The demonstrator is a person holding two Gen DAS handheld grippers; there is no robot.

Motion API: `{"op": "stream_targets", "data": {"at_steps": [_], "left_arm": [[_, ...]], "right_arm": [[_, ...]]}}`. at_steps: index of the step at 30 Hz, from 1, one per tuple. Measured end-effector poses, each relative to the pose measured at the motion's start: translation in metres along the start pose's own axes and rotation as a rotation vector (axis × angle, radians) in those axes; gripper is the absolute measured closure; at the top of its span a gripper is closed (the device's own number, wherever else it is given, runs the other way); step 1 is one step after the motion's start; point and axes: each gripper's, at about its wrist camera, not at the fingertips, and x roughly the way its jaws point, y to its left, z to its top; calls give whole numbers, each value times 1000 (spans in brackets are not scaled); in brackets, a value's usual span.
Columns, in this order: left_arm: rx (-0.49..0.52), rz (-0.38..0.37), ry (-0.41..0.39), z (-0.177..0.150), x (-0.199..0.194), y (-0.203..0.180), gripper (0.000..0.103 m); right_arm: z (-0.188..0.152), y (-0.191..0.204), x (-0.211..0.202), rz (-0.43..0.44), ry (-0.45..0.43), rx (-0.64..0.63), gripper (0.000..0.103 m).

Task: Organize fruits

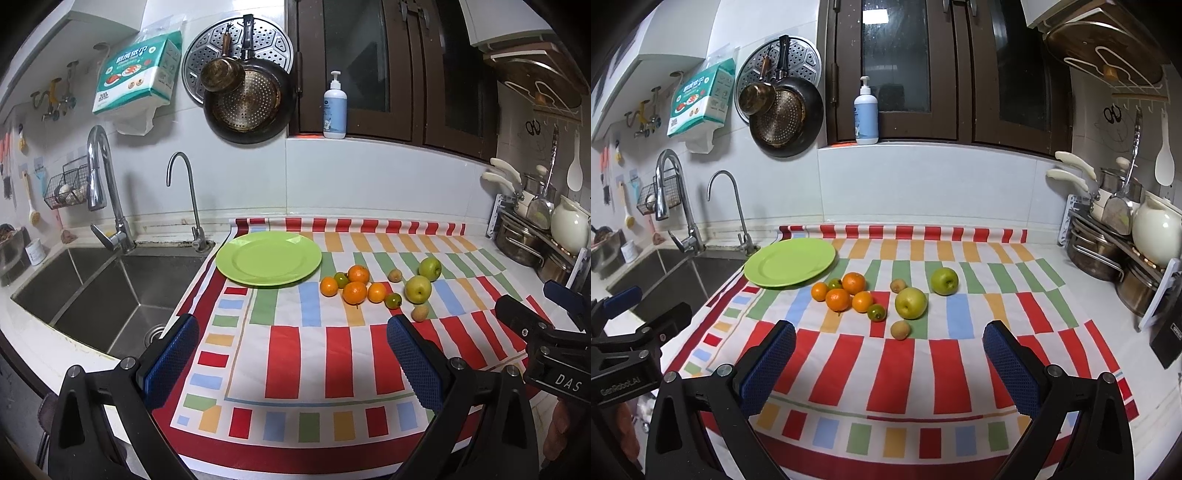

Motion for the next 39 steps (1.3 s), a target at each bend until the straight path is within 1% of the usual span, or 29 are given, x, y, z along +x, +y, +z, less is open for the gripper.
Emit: {"op": "stream_targets", "data": {"at_steps": [39], "left_arm": [[4,-35,-33,4,-7,-2,0]], "right_arm": [[3,-3,-2,6,-19,7,1]]}}
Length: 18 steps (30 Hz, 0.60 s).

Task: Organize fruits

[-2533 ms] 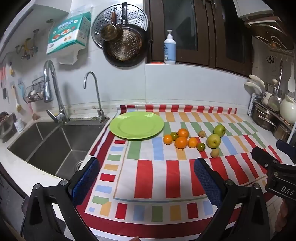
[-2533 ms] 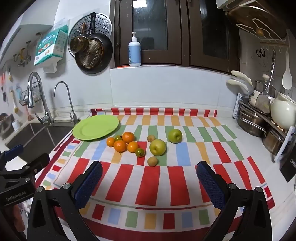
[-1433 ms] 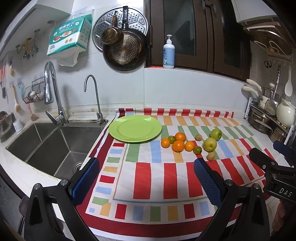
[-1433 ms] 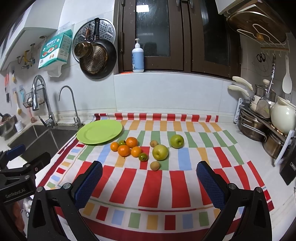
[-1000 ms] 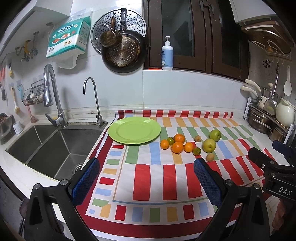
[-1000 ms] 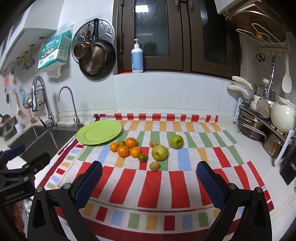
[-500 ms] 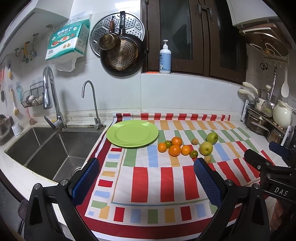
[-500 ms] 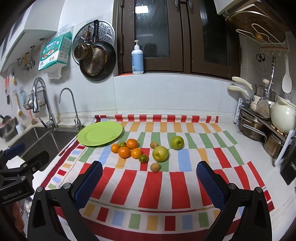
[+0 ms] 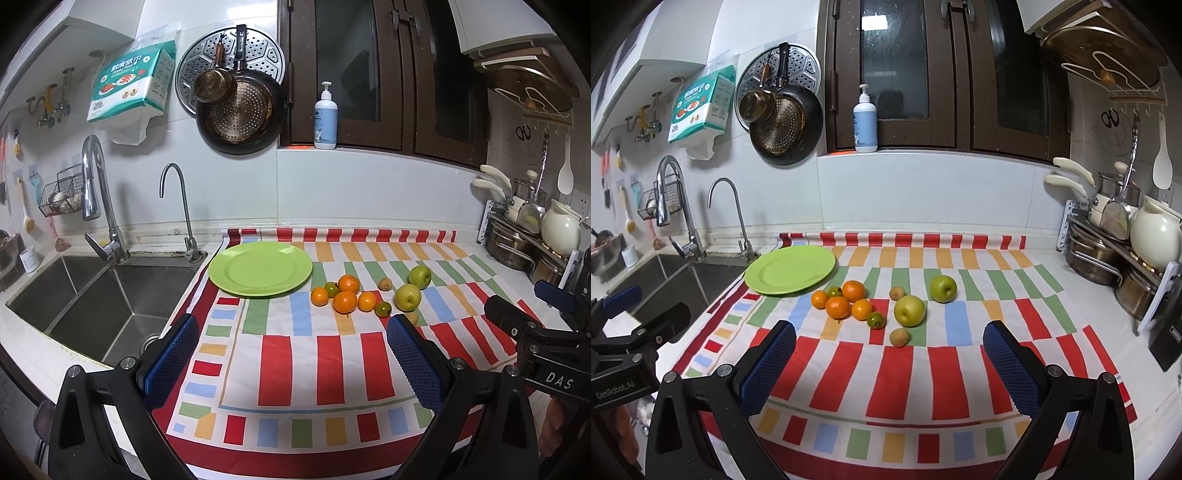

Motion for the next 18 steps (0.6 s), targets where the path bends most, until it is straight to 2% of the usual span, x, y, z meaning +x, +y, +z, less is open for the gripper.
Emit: {"op": "stream_targets", "data": {"at_steps": [18], "left_arm": [[21,-26,12,6,15,0,0]], "right_arm": [[3,4,12,-5,25,3,1]]}}
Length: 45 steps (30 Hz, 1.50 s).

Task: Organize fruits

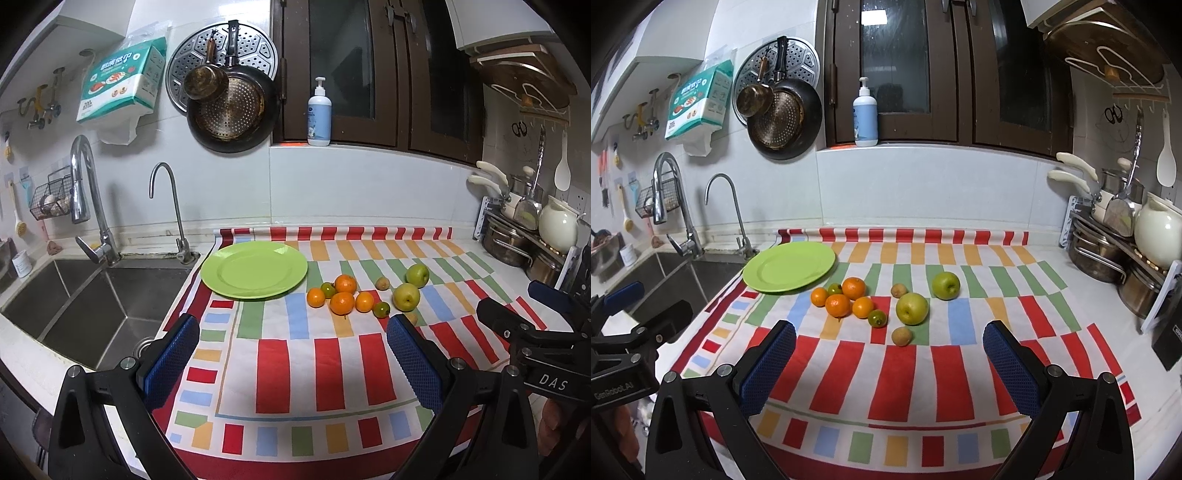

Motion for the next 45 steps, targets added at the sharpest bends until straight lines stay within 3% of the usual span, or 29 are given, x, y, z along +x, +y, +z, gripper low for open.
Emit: {"op": "stream_targets", "data": {"at_steps": [9,17,23,33,45], "left_arm": [[73,-58,-1,6,31,13,1],[171,-191,29,15,82,24,12],[221,-250,80,15,120,11,21],[280,-271,135,14,170,-33,31],[346,-338,269,-1,229,-50,48]], "right_arm": [[4,15,31,-23,36,23,1],[6,30,62,-104,63,89,1],[-4,32,85,-191,107,104,3],[1,-1,129,-118,161,37,16],[-19,-21,188,-44,333,86,37]]}}
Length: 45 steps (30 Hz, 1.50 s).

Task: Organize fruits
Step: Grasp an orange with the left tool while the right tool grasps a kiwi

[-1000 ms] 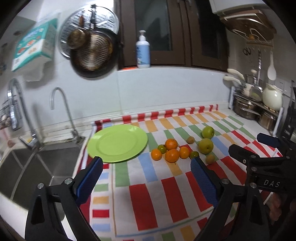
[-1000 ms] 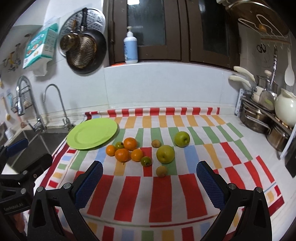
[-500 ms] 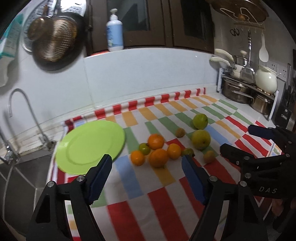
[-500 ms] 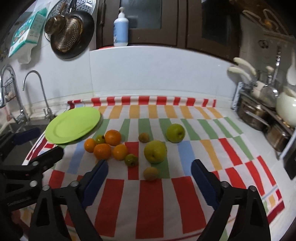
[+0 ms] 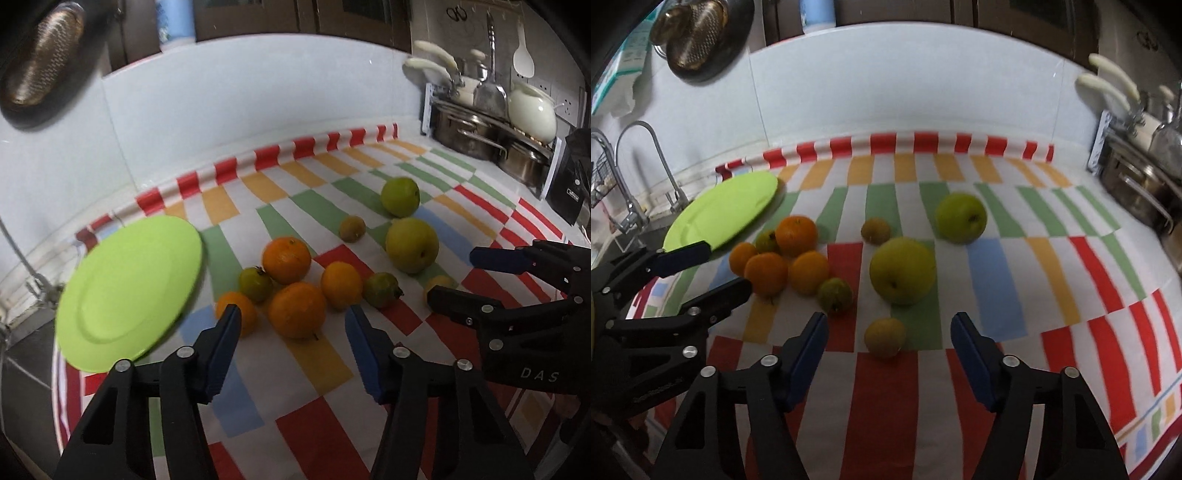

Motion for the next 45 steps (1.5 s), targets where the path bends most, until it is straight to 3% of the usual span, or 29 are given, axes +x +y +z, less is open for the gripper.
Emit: {"op": "stream_targets", "data": {"at_steps": [2,23,33,45], "left_arm": [[-1,-8,15,1,7,0,55],[-10,-47,37,6,30,3,64],[-50,-55,14,5,21,7,65],[-110,-19,-49,8,-19,14,65]], "right_arm": [[1,-1,7,13,22,0,41],[-3,-3,22,54,88,-1,74],[3,0,16,71,66,-14,74],[18,11,-7,100,-29,-67,74]]}}
